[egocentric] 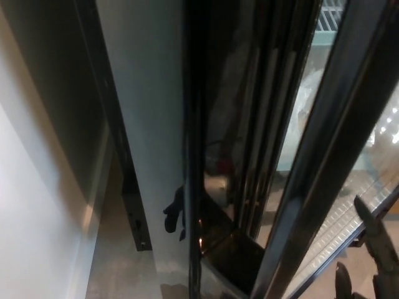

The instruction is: The robot stands in front of a refrigerator with an opened door and closes the door by swing its right hand at the door

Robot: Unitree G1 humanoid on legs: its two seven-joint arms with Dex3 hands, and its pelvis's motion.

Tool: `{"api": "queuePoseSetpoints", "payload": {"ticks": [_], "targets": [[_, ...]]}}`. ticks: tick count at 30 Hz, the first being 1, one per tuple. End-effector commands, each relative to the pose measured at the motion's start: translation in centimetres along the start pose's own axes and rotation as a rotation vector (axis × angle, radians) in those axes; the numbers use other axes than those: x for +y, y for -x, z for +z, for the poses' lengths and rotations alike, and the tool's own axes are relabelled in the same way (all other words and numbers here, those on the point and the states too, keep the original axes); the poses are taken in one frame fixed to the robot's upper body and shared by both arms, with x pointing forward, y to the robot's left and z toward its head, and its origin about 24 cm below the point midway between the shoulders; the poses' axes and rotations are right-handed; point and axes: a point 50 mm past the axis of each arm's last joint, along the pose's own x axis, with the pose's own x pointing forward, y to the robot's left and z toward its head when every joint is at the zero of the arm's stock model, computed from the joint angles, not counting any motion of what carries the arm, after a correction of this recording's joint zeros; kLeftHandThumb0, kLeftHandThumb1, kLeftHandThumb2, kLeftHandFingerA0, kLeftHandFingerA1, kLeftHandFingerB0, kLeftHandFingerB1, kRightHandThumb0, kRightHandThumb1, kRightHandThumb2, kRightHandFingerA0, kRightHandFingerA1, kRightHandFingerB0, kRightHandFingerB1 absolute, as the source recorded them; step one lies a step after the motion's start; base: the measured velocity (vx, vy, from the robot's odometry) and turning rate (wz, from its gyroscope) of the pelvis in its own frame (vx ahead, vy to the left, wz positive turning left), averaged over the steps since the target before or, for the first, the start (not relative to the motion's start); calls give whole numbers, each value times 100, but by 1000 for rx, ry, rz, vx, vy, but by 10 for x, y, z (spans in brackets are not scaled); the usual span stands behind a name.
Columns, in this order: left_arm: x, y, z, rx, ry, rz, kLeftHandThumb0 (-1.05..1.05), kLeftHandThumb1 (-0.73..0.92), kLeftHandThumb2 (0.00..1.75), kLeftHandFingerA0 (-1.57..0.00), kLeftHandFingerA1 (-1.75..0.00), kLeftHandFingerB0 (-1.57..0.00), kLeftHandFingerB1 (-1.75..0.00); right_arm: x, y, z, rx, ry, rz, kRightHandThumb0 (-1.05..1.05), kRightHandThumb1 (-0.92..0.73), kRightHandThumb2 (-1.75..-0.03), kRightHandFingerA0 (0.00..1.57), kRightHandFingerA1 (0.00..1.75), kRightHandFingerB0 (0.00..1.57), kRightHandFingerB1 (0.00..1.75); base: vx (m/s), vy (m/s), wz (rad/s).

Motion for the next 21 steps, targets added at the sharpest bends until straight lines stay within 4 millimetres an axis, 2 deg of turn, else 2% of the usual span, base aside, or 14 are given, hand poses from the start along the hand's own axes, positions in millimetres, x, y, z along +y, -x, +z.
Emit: {"api": "queuePoseSetpoints", "payload": {"ticks": [1, 3, 4, 5, 6, 10, 11, 12, 13, 15, 16, 19, 20, 21], "targets": [[2, 7, -16, 29, -28, -18, -59, 67, 97, -33, -51, -22, -44, -28, 11, 143, -1006, -25, -211, -76, -67, -84, 2, 13, 6, 27, 0, 0, 0], [2, 7, -16, 29, -30, -21, -59, 67, 97, -33, -51, -22, -45, -27, 8, 148, -1018, -11, -218, -78, -68, -86, 2, 15, 6, 28, 0, 0, 0], [2, 6, -16, 27, -30, -22, -58, 67, 98, -35, -52, -24, -45, -24, 6, 152, -1034, -21, -235, -71, -83, -67, 4, 20, 13, 27, 0, 0, 0], [1, 6, -15, 26, -30, -23, -58, 67, 98, -35, -52, -24, -45, -21, 4, 155, -1045, -30, -247, -71, -83, -67, 4, 20, 13, 27, 0, 0, 0], [1, 6, -14, 29, -29, -24, -58, 67, 97, -35, -52, -24, -45, -16, 0, 158, -1057, -36, -271, -73, -71, -110, 0, 26, 8, 33, 0, 0, 0], [1, 5, -15, 34, -26, -23, -58, 67, 97, -35, -52, -24, -45, -13, -5, 160, -1061, -28, -292, -73, -71, -110, 0, 26, 8, 33, 0, 0, 0], [0, 4, -12, 28, -35, -27, -59, 67, 97, -34, -51, -25, -45, -6, -14, 158, -1037, 60, -282, -82, -75, -110, 0, 15, 12, 24, 0, 0, 0], [-1, 3, -9, 19, -47, -32, -59, 67, 97, -34, -51, -25, -45, 1, -25, 156, -1018, 181, -286, -82, -75, -110, 0, 15, 12, 24, 0, 0, 0], [-1, 3, -8, 17, -50, -33, -58, 67, 97, -35, -52, -24, -46, 6, -29, 153, -1012, 218, -231, -80, -73, -103, 0, 9, 4, 17, 0, 0, 0], [-1, 3, -9, 15, -52, -34, -60, 68, 97, -34, -51, -25, -46, 12, -35, 148, -999, 253, -132, -75, -73, -103, 0, 13, 4, 20, 0, 0, 0], [-1, 3, -9, 17, -51, -34, -60, 68, 97, -34, -51, -25, -45, 15, -39, 146, -992, 261, -122, -66, -88, -67, 0, 18, 4, 23, 0, 0, 0], [0, 3, -9, 19, -53, -34, -60, 68, 97, -34, -51, -24, -45, 29, -58, 138, -941, 314, -55, -67, -89, -67, 0, 17, 2, 22, 0, 0, 0], [0, 2, -7, 19, -46, -30, -60, 67, 97, -35, -51, -25, -45, 36, -69, 134, -913, 345, -15, -66, -71, -85, 0, 14, 2, 21, 0, 0, 0], [0, 2, -7, 20, -43, -29, -60, 67, 97, -35, -51, -25, -45, 36, -71, 133, -910, 348, -11, -66, -71, -85, 0, 14, 2, 21, 0, 0, 0]]}}
